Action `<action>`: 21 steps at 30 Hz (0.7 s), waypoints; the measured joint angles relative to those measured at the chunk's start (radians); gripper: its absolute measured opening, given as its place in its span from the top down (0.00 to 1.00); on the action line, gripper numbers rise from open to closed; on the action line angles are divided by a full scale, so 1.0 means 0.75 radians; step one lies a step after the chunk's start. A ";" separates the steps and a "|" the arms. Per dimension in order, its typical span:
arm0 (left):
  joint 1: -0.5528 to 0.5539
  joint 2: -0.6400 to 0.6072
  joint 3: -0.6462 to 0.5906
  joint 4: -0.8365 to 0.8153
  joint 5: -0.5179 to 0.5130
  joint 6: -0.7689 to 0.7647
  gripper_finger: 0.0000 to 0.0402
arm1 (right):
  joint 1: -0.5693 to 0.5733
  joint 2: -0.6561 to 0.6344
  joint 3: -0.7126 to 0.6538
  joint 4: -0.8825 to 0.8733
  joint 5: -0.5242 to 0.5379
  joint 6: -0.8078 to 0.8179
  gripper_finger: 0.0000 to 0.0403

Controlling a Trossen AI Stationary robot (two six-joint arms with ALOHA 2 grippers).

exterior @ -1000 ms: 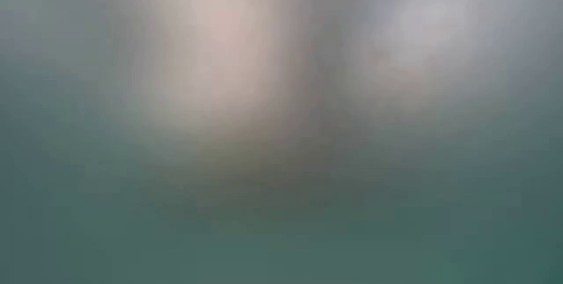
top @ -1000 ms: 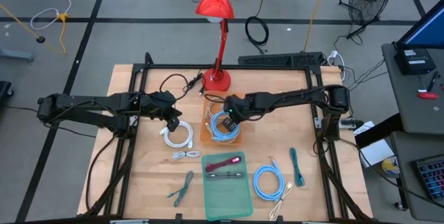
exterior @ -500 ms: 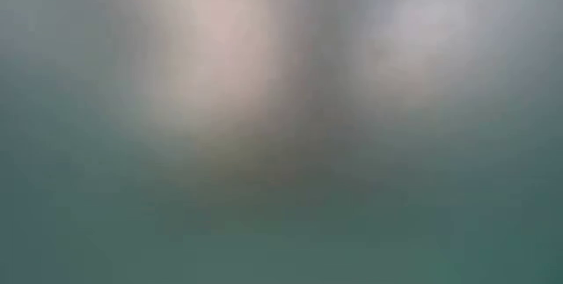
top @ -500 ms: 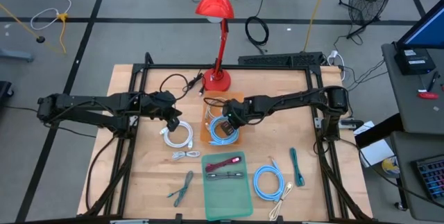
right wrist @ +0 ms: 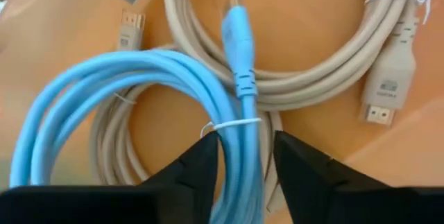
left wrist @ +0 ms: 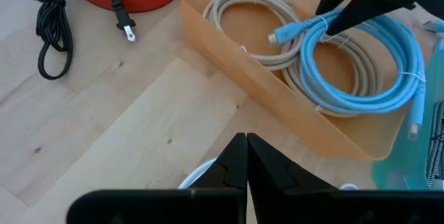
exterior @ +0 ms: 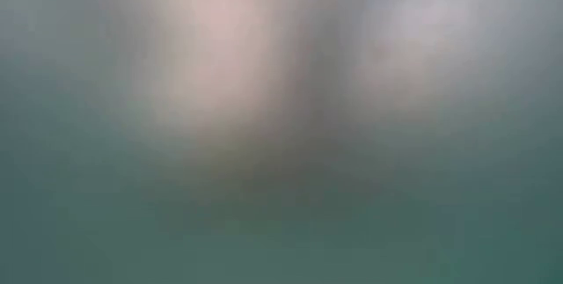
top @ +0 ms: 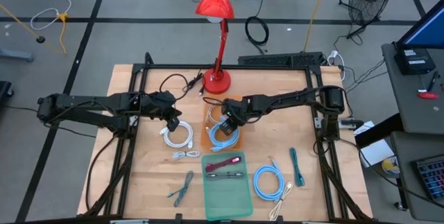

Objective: Sort cables
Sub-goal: Put the top blue video cable into the orange bin

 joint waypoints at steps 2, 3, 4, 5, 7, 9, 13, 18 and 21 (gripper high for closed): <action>0.000 0.000 0.000 0.000 0.000 0.000 0.99 | 0.001 0.000 0.000 0.000 0.000 0.001 0.61; 0.000 0.000 0.000 0.000 0.000 0.000 0.99 | 0.000 0.000 0.000 0.009 0.000 0.004 0.59; 0.000 0.000 0.000 0.000 0.000 0.000 0.99 | -0.002 -0.001 0.000 0.023 -0.001 0.006 0.57; 0.000 0.000 0.000 0.000 0.000 0.000 0.99 | -0.005 -0.007 -0.001 0.038 -0.005 0.006 0.56; 0.000 0.000 0.000 0.000 -0.001 0.000 0.99 | -0.008 -0.022 -0.001 0.071 -0.009 0.005 0.54; 0.000 0.000 0.000 0.000 -0.002 0.000 0.99 | -0.012 -0.040 -0.001 0.110 -0.010 0.005 0.53; 0.000 0.000 0.000 0.000 -0.002 -0.001 0.99 | -0.025 -0.087 -0.001 0.143 -0.002 -0.004 0.55; 0.001 0.000 0.000 -0.001 -0.010 0.000 0.99 | -0.037 -0.166 0.002 0.185 -0.216 -0.127 0.63; 0.001 0.000 0.000 -0.001 -0.013 0.014 0.99 | -0.024 -0.181 -0.002 0.111 -0.429 -0.124 0.75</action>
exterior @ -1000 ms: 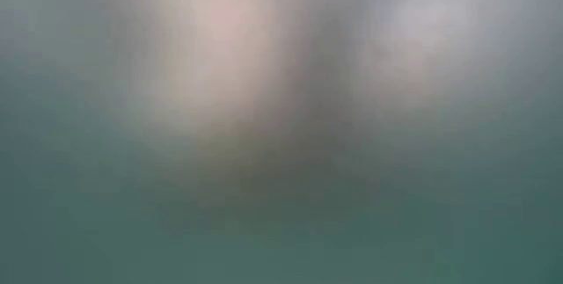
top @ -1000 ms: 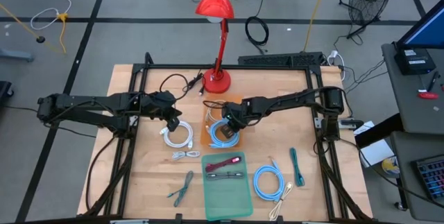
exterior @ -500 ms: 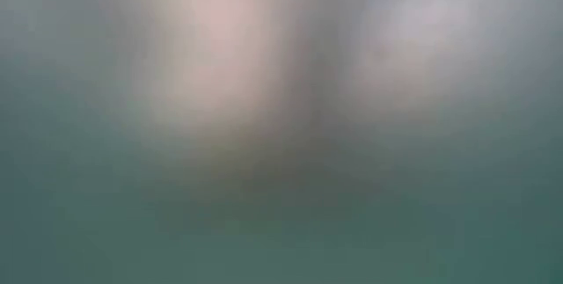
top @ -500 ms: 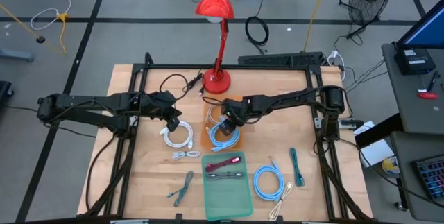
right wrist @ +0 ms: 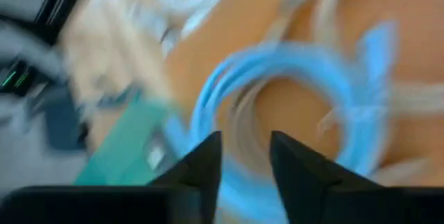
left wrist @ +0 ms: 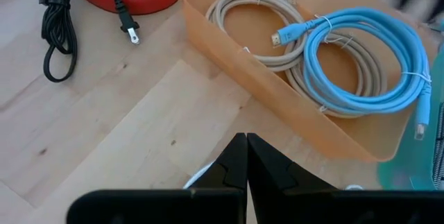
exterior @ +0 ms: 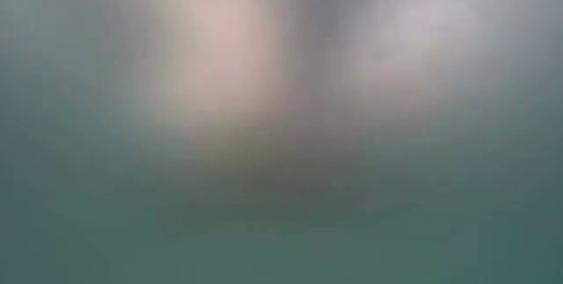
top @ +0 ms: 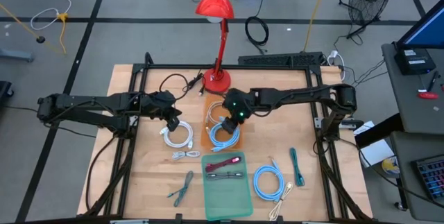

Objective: Sort cables
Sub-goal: Put the top blue video cable into the orange bin

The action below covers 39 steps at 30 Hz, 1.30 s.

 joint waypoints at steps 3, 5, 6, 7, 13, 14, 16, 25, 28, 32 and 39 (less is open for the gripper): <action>0.000 -0.001 0.000 0.000 -0.006 0.003 0.99 | 0.037 -0.006 0.000 -0.090 -0.138 -0.010 0.92; 0.000 0.000 0.000 0.000 -0.010 0.004 0.99 | 0.073 -0.005 0.000 -0.122 -0.160 -0.021 0.98; 0.000 -0.001 -0.001 0.000 -0.011 0.004 0.99 | 0.090 -0.004 0.000 -0.126 -0.157 -0.008 0.98; 0.000 -0.001 -0.001 0.001 -0.013 0.004 0.99 | 0.107 -0.004 0.000 -0.124 -0.154 0.003 0.98; 0.000 0.000 -0.001 0.001 -0.033 -0.003 0.99 | 0.177 -0.004 0.000 -0.105 0.024 0.048 1.00; 0.000 -0.001 -0.001 0.001 -0.033 -0.009 0.99 | 0.184 -0.004 0.000 -0.108 0.051 0.046 1.00; 0.000 -0.001 -0.001 0.001 -0.033 -0.011 0.99 | 0.195 -0.004 0.000 -0.123 0.086 0.038 1.00; 0.000 -0.001 -0.001 0.009 -0.050 -0.027 0.99 | 0.205 -0.003 0.000 -0.195 0.143 0.004 1.00; 0.000 -0.001 -0.001 0.016 -0.066 -0.028 0.99 | 0.205 -0.003 0.000 -0.224 0.192 -0.006 1.00; 0.001 -0.001 -0.001 0.022 -0.069 -0.032 0.99 | 0.205 0.022 0.000 -0.212 0.194 -0.009 1.00; 0.011 -0.001 -0.001 0.049 -0.073 -0.032 0.99 | 0.196 0.039 0.000 -0.209 0.195 -0.011 1.00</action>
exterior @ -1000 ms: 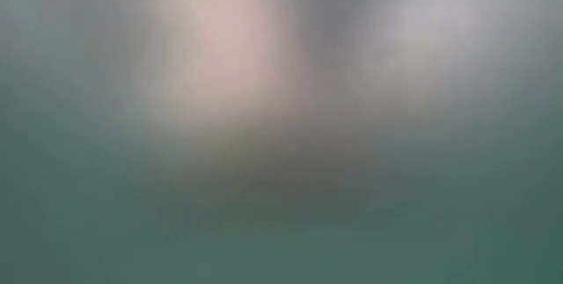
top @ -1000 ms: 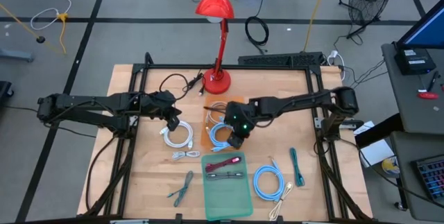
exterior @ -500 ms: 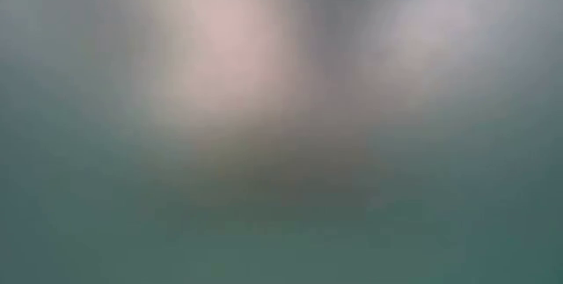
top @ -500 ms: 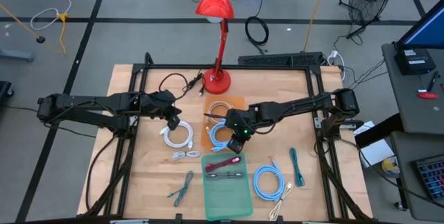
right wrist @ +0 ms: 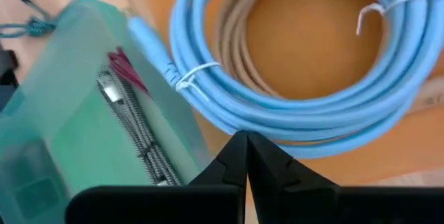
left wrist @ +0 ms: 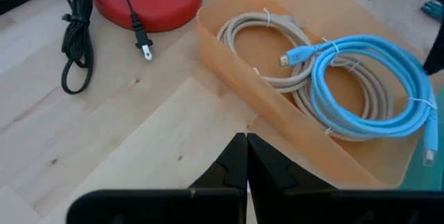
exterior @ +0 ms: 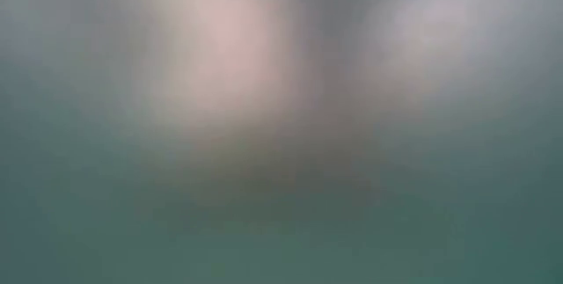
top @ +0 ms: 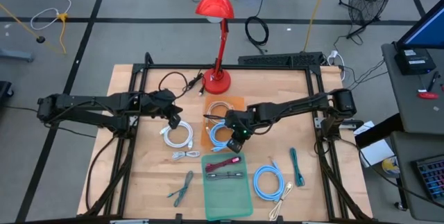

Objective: Sort cables
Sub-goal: Put the top blue video cable into the orange bin

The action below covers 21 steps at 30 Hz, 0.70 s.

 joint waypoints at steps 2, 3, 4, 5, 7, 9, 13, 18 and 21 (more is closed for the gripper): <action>0.009 0.000 0.000 0.001 -0.003 -0.004 0.99 | -0.004 -0.001 -0.001 0.009 0.004 0.000 1.00; 0.016 0.000 0.000 0.001 -0.004 -0.004 0.99 | -0.004 -0.002 0.000 0.017 0.012 -0.001 1.00; 0.021 0.000 0.000 0.000 -0.004 -0.003 0.99 | -0.004 -0.002 0.001 0.022 0.028 -0.006 1.00; 0.026 0.000 0.000 0.001 -0.003 -0.001 0.99 | -0.004 -0.002 0.001 0.024 0.041 -0.010 1.00; 0.035 0.000 0.000 0.001 -0.003 0.001 0.99 | -0.005 -0.002 0.001 0.034 0.066 -0.014 1.00; 0.043 0.000 0.000 0.001 -0.003 0.010 0.99 | -0.010 -0.002 0.001 0.052 0.070 -0.015 1.00; 0.060 0.000 0.000 0.001 -0.002 0.021 0.99 | -0.020 0.040 0.002 0.088 0.052 -0.011 1.00; 0.073 0.000 0.000 0.001 0.019 0.021 0.99 | -0.022 0.037 0.002 0.126 0.001 -0.007 1.00; 0.073 0.000 0.000 0.001 0.020 0.021 0.99 | -0.022 0.039 0.001 0.133 0.008 -0.009 1.00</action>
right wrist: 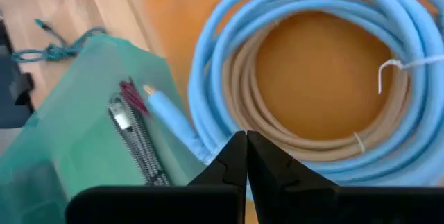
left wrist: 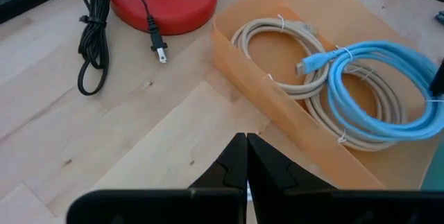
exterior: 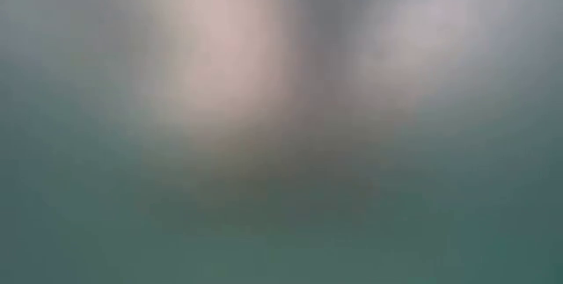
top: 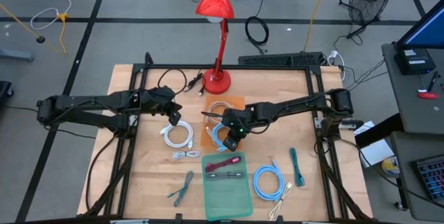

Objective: Sort cables
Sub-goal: Put the top blue video cable into the orange bin

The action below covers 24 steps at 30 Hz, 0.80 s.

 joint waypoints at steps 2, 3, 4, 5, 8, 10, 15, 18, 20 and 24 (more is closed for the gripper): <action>0.000 0.000 0.000 0.000 0.001 0.000 0.99 | -0.003 0.000 -0.001 0.005 0.015 0.006 1.00; 0.000 0.000 0.000 0.000 0.001 0.000 0.99 | -0.003 0.000 0.000 0.013 0.018 0.012 1.00; 0.000 0.000 0.000 0.000 0.001 0.000 0.99 | -0.004 0.000 0.000 0.024 0.017 0.015 1.00; 0.000 0.000 0.000 0.000 0.001 0.000 0.99 | -0.004 0.000 0.000 0.035 0.005 0.022 1.00; 0.000 0.000 0.000 -0.001 0.001 0.000 0.99 | 0.008 0.000 0.000 0.045 -0.068 0.034 1.00; 0.000 0.000 0.000 -0.001 0.001 0.000 0.99 | 0.021 0.000 0.000 0.044 -0.100 0.035 1.00; -0.001 0.000 0.000 -0.001 0.022 0.003 0.99 | 0.043 0.000 0.000 0.057 -0.156 0.050 1.00; 0.000 0.000 0.000 -0.001 0.022 0.007 0.99 | 0.047 0.000 0.000 0.064 -0.131 0.049 1.00; 0.000 0.000 0.000 -0.001 0.022 0.007 0.99 | 0.045 0.000 0.000 0.065 -0.098 0.038 1.00; 0.000 0.000 0.000 -0.001 0.022 0.005 0.99 | 0.045 0.000 0.000 0.064 -0.033 0.008 1.00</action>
